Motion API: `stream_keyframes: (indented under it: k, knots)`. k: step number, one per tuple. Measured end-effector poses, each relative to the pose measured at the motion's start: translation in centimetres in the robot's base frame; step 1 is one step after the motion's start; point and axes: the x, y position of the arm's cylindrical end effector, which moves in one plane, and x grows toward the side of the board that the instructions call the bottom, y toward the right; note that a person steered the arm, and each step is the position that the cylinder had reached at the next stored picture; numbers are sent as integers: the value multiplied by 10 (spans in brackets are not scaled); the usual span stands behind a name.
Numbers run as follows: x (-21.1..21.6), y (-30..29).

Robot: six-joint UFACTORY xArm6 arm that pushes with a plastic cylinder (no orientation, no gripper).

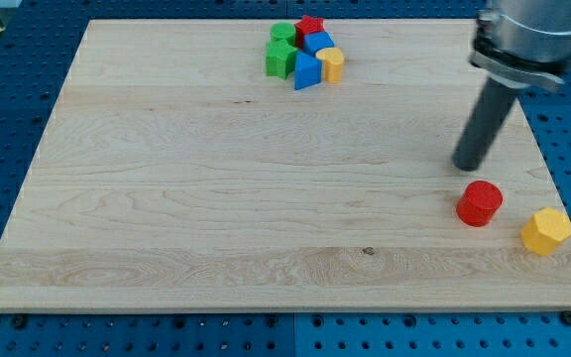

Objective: Put the yellow hexagon at the bottom right corner of the board

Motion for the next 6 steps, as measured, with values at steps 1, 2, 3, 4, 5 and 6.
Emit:
stream_keyframes:
  k: [1,2,3,4,5,6]
  knots:
    - [23,42]
    - [50,56]
    - [69,56]
    - [75,56]
    - [75,52]
    - [76,27]
